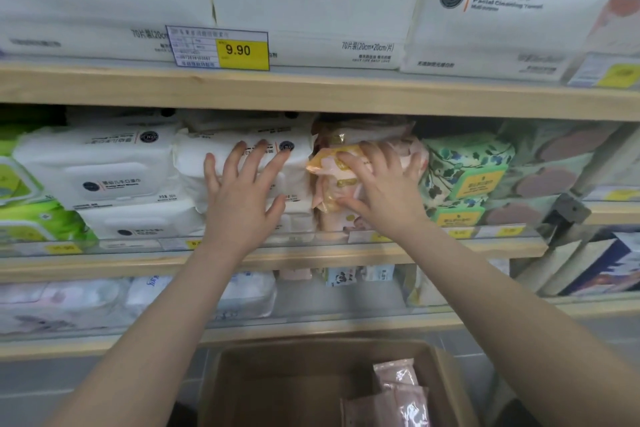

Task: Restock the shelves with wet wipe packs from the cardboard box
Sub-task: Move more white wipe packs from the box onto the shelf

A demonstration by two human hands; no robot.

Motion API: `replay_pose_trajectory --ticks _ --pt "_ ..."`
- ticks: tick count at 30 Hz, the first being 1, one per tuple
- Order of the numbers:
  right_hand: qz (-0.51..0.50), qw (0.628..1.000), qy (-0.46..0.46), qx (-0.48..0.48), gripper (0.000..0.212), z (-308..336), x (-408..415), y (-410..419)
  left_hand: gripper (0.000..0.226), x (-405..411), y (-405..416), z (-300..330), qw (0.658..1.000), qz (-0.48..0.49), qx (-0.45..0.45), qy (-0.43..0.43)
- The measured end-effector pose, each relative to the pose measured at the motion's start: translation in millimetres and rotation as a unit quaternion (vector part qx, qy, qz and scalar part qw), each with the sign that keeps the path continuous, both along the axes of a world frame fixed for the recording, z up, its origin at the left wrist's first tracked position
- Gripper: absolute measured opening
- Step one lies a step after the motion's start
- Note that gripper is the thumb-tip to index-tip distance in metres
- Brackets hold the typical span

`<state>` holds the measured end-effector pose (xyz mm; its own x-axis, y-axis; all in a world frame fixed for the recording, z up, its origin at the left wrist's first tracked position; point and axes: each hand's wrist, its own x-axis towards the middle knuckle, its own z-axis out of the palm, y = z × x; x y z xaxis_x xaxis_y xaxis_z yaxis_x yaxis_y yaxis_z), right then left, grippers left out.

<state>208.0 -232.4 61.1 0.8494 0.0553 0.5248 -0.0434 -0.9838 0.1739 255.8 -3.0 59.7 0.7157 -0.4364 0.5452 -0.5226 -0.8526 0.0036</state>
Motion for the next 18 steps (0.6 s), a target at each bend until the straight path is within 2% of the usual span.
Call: replay_pose_trajectory --ticks 3,8,18 --pt "-0.003 1.0 0.018 -0.002 0.064 5 1 -4 0.062 1 1 0 1.0 0.0 0.002 -0.002" --pt "-0.043 0.996 0.064 0.052 0.067 14 14 2 0.063 1 3 -1 1.0 -0.003 0.006 -0.001" --pt "-0.035 0.998 0.03 0.044 0.078 3 3 10 0.07 0 2 -2 1.0 0.0 0.019 -0.009"
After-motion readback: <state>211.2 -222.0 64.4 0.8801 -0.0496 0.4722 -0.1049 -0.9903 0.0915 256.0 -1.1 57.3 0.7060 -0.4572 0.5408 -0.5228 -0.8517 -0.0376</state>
